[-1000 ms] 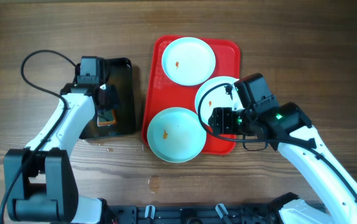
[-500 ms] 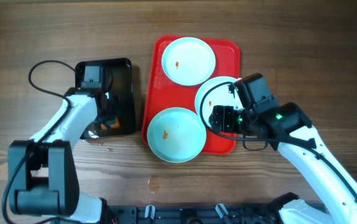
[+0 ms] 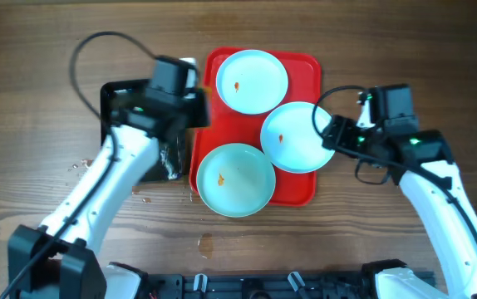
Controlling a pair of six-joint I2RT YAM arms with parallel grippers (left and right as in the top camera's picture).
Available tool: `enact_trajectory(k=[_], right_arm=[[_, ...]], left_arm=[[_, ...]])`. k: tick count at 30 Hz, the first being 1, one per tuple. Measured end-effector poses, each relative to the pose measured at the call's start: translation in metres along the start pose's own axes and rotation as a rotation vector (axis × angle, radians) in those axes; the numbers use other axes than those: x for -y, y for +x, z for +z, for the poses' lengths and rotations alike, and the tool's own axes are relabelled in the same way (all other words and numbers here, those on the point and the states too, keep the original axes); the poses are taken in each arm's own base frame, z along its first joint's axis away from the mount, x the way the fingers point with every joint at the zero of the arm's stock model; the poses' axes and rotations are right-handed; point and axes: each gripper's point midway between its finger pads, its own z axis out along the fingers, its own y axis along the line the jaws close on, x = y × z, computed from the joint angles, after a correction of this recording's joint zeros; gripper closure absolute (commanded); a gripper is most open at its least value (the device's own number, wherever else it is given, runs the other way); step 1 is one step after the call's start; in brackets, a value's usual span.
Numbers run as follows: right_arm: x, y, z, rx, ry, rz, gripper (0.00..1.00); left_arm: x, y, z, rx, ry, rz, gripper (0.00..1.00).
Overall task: Clean dirty plates on tray and stack at the side
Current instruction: 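Scrub the right plate with the held sponge using the left gripper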
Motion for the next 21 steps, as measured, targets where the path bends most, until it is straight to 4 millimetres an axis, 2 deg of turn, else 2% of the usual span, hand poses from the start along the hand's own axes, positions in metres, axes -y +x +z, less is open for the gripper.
enact_trajectory(k=[3,4,5,9,13,14,16,17,21], right_arm=[[0.006,-0.009,0.007,0.012,0.007,-0.005,0.25],[0.009,-0.013,0.017,0.006,0.014,-0.017,0.30],[0.010,-0.015,0.025,-0.001,0.018,-0.023,0.34],[0.017,-0.018,0.061,-0.046,0.044,-0.039,0.39],[0.025,-0.014,0.090,-0.090,0.070,-0.042,0.49],[0.027,-0.013,0.095,-0.097,0.079,-0.041,0.55],[0.031,-0.013,0.105,-0.107,0.091,-0.038,0.73],[0.032,-0.011,0.109,-0.118,0.095,-0.038,0.78],[0.037,-0.004,0.118,-0.149,0.109,-0.026,0.87]], left_arm=[[0.043,-0.005,0.001,0.051,0.103,0.022,0.96],[0.060,-0.005,0.002,0.066,0.140,0.029,0.96],[0.069,-0.004,0.004,0.069,0.161,0.032,0.96],[0.105,0.006,0.024,0.062,0.237,0.042,0.96],[0.124,0.025,0.054,0.013,0.276,0.033,0.96],[0.130,0.028,0.060,0.006,0.297,0.029,0.96],[0.141,0.033,0.071,-0.006,0.339,0.019,0.96],[0.145,0.036,0.076,-0.015,0.356,0.011,0.96],[0.153,0.056,0.090,-0.081,0.379,-0.014,0.96]])
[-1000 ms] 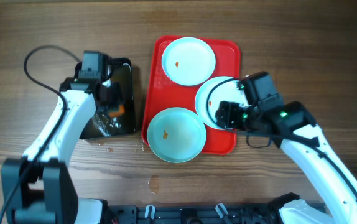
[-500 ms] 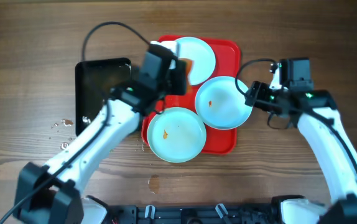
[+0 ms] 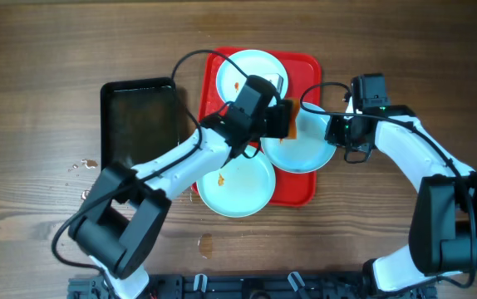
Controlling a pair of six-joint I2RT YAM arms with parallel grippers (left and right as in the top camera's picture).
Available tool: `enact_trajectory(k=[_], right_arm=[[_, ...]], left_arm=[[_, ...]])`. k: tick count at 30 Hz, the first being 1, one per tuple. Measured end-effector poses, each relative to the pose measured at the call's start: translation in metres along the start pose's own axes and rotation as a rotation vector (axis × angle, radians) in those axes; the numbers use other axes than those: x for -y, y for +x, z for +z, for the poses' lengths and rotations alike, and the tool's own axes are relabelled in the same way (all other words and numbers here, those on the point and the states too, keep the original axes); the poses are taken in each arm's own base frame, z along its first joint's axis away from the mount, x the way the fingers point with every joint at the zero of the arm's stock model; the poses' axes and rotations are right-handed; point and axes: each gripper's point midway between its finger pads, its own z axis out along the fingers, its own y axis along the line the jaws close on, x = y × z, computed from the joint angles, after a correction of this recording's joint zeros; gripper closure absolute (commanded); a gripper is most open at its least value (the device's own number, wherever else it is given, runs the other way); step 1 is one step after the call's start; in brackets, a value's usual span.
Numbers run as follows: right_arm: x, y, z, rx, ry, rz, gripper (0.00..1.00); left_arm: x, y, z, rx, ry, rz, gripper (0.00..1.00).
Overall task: Clean dirty plates on tray and stack at the side
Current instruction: 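Scrub the right plate with the held sponge using the left gripper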
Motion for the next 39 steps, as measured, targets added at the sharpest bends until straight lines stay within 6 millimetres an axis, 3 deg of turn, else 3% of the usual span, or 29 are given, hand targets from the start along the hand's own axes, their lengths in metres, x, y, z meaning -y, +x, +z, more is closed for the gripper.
enact_trajectory(k=[9,15,19,26,39], right_arm=[[0.000,0.001,0.000,-0.003,0.000,0.002,0.93],[0.000,0.002,0.000,-0.008,-0.002,0.002,0.96],[0.000,0.004,-0.001,-0.018,-0.004,0.004,0.96],[-0.003,0.010,-0.001,-0.043,-0.018,0.007,0.96],[-0.004,0.014,-0.002,-0.064,-0.026,0.009,0.96]], left_arm=[[0.010,0.036,0.021,-0.100,0.027,-0.018,0.96],[-0.007,0.056,0.050,-0.145,0.007,-0.033,0.96],[-0.012,0.050,0.056,-0.131,-0.002,-0.038,0.96],[-0.039,0.039,0.052,-0.109,-0.119,-0.007,0.96],[-0.085,0.013,0.036,-0.007,-0.437,0.219,0.96]])
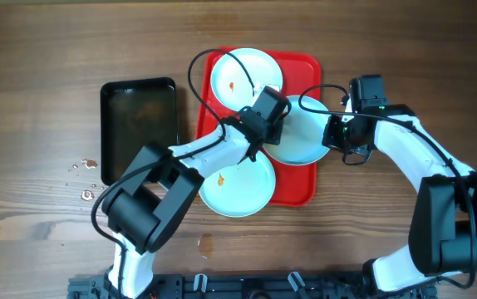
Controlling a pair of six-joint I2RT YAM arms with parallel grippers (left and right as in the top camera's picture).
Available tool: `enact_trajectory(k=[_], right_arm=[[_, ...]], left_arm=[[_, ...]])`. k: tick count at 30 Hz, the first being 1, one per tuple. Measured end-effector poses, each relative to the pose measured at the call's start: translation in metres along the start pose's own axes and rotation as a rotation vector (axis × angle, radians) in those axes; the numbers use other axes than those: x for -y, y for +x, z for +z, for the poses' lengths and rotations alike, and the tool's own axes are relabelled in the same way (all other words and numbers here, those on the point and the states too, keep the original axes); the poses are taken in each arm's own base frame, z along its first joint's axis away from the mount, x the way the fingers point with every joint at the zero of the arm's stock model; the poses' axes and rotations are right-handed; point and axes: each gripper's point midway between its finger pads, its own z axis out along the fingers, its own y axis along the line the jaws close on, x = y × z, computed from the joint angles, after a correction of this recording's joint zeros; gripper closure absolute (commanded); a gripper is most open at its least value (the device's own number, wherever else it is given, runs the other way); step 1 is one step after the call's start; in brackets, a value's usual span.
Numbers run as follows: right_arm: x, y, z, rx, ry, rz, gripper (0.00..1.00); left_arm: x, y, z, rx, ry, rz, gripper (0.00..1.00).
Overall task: Clean dirty plates on tray and stack at the side
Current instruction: 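Scrub the right plate with the held sponge using the left gripper, then return the sponge to the black tray with the left gripper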
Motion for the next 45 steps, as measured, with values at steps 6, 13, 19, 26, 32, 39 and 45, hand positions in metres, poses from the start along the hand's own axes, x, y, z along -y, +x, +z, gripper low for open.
enact_trajectory(k=[6,13,19,26,32,39,45], right_arm=[[-0.004,0.003,0.000,-0.010,-0.015,-0.006,0.96],[-0.004,0.005,0.000,-0.021,-0.013,-0.002,0.96],[-0.002,0.006,0.000,-0.023,-0.002,-0.028,0.96],[0.004,0.003,-0.001,-0.013,0.025,-0.050,0.95],[0.008,0.002,-0.010,0.005,0.054,-0.087,0.96],[-0.011,-0.013,-0.056,0.178,0.070,-0.183,0.96],[-0.030,-0.018,-0.102,0.393,0.232,-0.302,0.96]], left_arm=[[-0.008,0.000,-0.007,-0.030,-0.097,0.052,0.96],[-0.016,-0.004,-0.018,-0.083,-0.163,-0.006,0.96],[-0.030,-0.002,-0.036,-0.138,-0.159,-0.100,0.96],[-0.099,-0.035,-0.079,-0.124,-0.158,-0.318,0.96],[-0.145,-0.028,-0.128,-0.192,-0.169,-0.433,0.96],[-0.233,0.004,-0.146,-0.292,-0.322,-0.568,0.96],[-0.280,0.019,-0.147,-0.282,-0.373,-0.655,0.96]])
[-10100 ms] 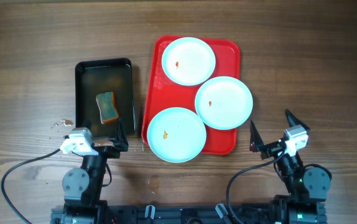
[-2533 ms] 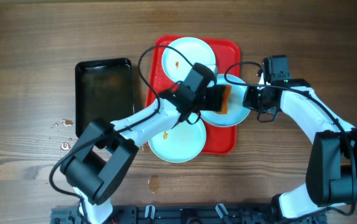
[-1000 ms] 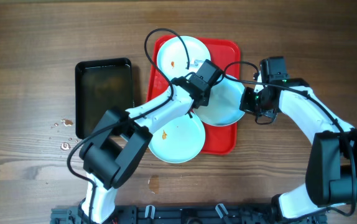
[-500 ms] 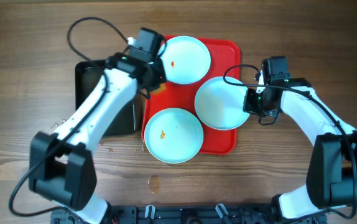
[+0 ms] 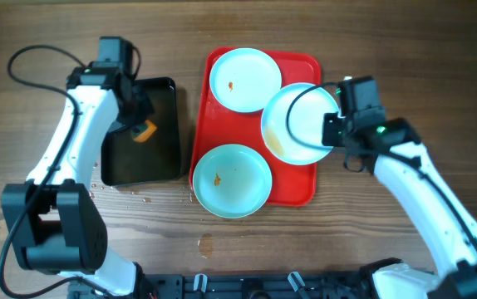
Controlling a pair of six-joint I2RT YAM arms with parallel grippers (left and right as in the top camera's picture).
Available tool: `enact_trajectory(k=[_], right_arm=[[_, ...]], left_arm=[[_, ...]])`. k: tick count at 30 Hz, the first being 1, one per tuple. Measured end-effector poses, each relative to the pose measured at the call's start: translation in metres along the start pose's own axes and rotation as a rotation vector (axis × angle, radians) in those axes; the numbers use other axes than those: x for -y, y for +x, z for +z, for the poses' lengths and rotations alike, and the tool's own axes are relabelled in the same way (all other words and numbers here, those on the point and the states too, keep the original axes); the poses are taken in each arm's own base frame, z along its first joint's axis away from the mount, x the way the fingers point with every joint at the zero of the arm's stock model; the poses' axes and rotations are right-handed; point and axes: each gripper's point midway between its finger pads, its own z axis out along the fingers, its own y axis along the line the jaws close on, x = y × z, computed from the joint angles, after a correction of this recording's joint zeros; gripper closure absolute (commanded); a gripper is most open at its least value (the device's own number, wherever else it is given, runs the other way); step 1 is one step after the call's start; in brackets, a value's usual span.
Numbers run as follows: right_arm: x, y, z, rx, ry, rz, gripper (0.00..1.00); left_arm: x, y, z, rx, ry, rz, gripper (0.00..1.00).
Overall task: Clean dirty plates on tray and stack at the side
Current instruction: 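Return the sponge to the black tray with the left gripper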
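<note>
Three pale plates lie on the red tray point(image 5: 302, 188). The top plate point(image 5: 244, 79) and the bottom plate point(image 5: 232, 178) each carry an orange stain. No stain shows on the right plate point(image 5: 297, 123), which looks white and a little tilted. My right gripper point(image 5: 331, 129) is shut on its right rim. At the left, my left gripper point(image 5: 139, 126) is over the black tray point(image 5: 159, 156), shut on an orange sponge point(image 5: 145, 131).
The black tray holds dark water and sits just left of the red tray. Water drops point(image 5: 143, 198) and a wet spot point(image 5: 205, 245) mark the wooden table near the front. A cable loops over the right plate.
My left gripper was on the right plate at the middle of the red tray; now it is over the black tray with the sponge. The right plate looks more tilted.
At first my left gripper was at the black tray's right edge, all three plates were stained, and my right gripper was at the right plate's rim. Then the left gripper had the orange sponge on the right plate, twice. Now that plate shows no stain and the sponge is over the black tray.
</note>
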Motion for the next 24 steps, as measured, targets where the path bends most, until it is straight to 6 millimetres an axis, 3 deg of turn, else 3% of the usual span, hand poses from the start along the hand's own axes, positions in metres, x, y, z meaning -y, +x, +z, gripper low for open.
enact_trajectory(k=[7,14,24], right_arm=[[-0.001,-0.020,-0.037,0.215,0.308,-0.155,0.96],[-0.031,-0.045,-0.072,0.420,0.412,-0.286,0.96],[-0.040,-0.047,-0.092,0.457,0.519,-0.474,0.96]], left_arm=[[-0.006,0.017,0.025,-0.034,0.020,0.038,0.96],[-0.009,0.026,0.033,-0.053,0.014,0.054,0.96],[-0.009,0.026,0.033,-0.053,0.015,0.068,0.96]])
